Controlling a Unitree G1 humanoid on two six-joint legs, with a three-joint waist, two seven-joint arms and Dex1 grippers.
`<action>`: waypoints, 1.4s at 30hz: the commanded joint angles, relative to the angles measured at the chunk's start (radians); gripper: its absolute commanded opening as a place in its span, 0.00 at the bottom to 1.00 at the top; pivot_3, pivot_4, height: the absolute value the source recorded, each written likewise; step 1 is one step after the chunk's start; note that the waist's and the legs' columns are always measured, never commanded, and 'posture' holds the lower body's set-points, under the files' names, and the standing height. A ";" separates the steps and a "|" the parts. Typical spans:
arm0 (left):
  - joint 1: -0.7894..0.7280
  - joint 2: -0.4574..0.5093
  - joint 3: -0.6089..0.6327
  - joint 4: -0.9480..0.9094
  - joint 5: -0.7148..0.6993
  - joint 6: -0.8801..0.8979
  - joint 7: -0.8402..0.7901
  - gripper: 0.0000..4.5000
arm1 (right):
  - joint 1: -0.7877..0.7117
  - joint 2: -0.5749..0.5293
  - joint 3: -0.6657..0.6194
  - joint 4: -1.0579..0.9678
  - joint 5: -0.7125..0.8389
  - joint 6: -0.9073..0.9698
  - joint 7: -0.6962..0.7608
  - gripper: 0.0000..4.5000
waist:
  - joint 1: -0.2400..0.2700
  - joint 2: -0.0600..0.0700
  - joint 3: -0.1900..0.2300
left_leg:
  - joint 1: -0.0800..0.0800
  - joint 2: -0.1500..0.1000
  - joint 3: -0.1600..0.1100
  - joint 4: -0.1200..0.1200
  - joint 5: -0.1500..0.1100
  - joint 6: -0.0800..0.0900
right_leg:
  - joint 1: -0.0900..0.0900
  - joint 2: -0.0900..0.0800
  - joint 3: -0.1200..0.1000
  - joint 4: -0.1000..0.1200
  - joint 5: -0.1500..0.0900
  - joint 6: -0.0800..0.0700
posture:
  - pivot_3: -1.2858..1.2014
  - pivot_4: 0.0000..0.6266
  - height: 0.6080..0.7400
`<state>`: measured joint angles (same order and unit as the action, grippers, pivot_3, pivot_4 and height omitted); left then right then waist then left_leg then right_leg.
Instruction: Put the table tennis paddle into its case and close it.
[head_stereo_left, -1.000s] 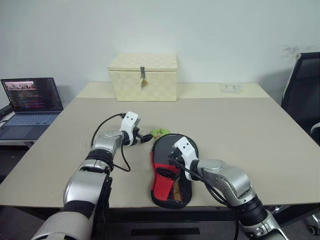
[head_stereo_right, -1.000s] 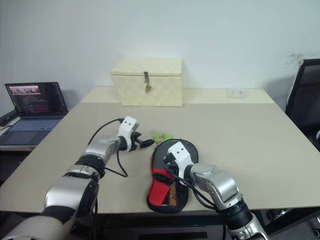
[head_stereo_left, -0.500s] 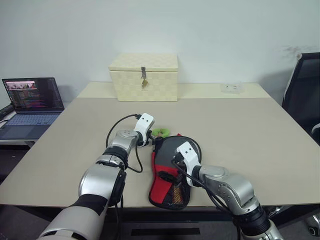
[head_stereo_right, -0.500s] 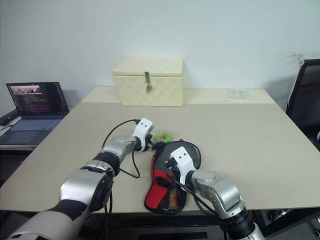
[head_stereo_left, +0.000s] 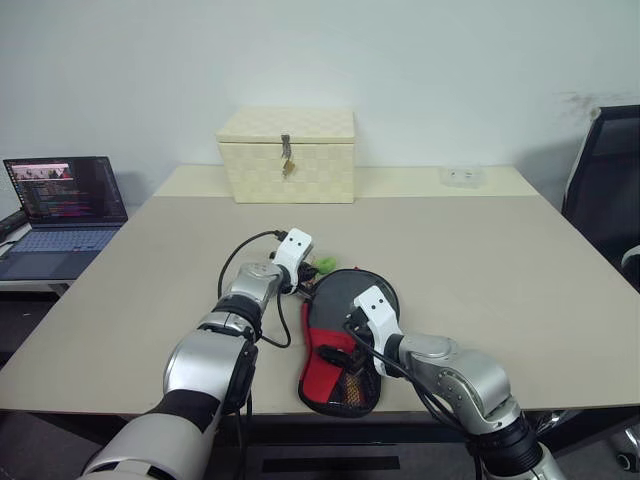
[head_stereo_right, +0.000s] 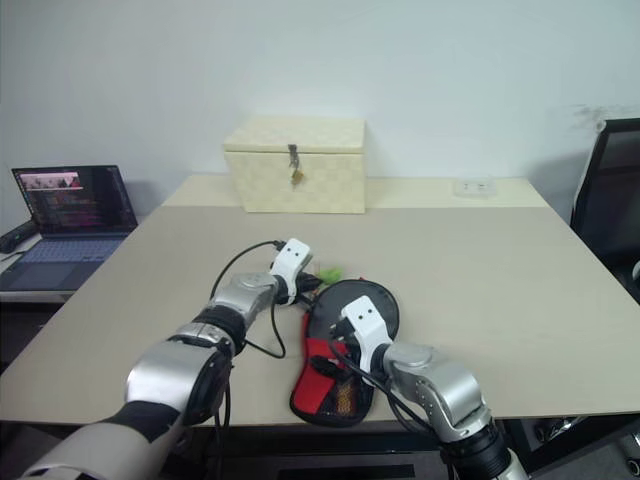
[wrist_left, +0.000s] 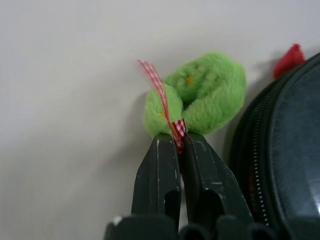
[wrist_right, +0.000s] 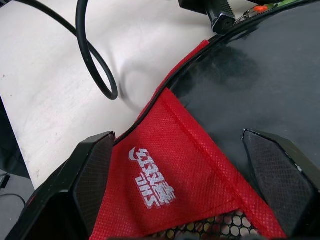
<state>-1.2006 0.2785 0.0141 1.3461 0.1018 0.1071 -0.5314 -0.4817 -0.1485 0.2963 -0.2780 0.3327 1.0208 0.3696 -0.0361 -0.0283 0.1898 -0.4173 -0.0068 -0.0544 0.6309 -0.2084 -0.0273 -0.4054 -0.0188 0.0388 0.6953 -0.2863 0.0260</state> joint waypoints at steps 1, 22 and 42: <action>0.004 0.023 0.051 -0.006 -0.028 -0.012 0.050 0.01 | -0.024 0.006 -0.016 -0.009 -0.007 -0.053 0.006 1.00 | -0.001 0.000 0.000 | 0.000 0.000 0.000 0.000 0.000 0.000 | 0.000 0.000 0.000 0.000 0.000 0.000 | 0.52 0.24 1.00; -0.004 -0.008 0.052 -0.026 -0.006 -0.049 0.054 0.01 | -0.090 -0.025 0.064 0.317 -0.182 -0.261 0.075 1.00 | 0.001 -0.001 0.000 | 0.000 0.000 0.001 0.001 0.000 0.000 | 0.000 0.000 0.000 0.001 0.000 0.000 | 0.52 0.24 1.00; -0.129 -0.134 -0.201 0.019 0.279 -0.201 0.165 0.01 | 0.034 -0.122 0.118 0.213 -0.196 -0.117 0.157 1.00 | 0.004 -0.003 -0.005 | 0.001 -0.001 0.002 0.003 0.000 0.000 | 0.002 0.000 -0.001 0.002 0.000 0.000 | 0.52 0.24 1.00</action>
<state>-1.2941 0.1522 -0.1709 1.3790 0.3586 -0.0584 -0.3813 -0.5021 -0.2518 0.3716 -0.1263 0.1400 0.8295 0.5102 -0.0317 -0.0318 0.1846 -0.4164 -0.0079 -0.0527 0.6339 -0.2083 -0.0275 -0.4031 -0.0187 0.0377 0.6970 -0.2865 0.0265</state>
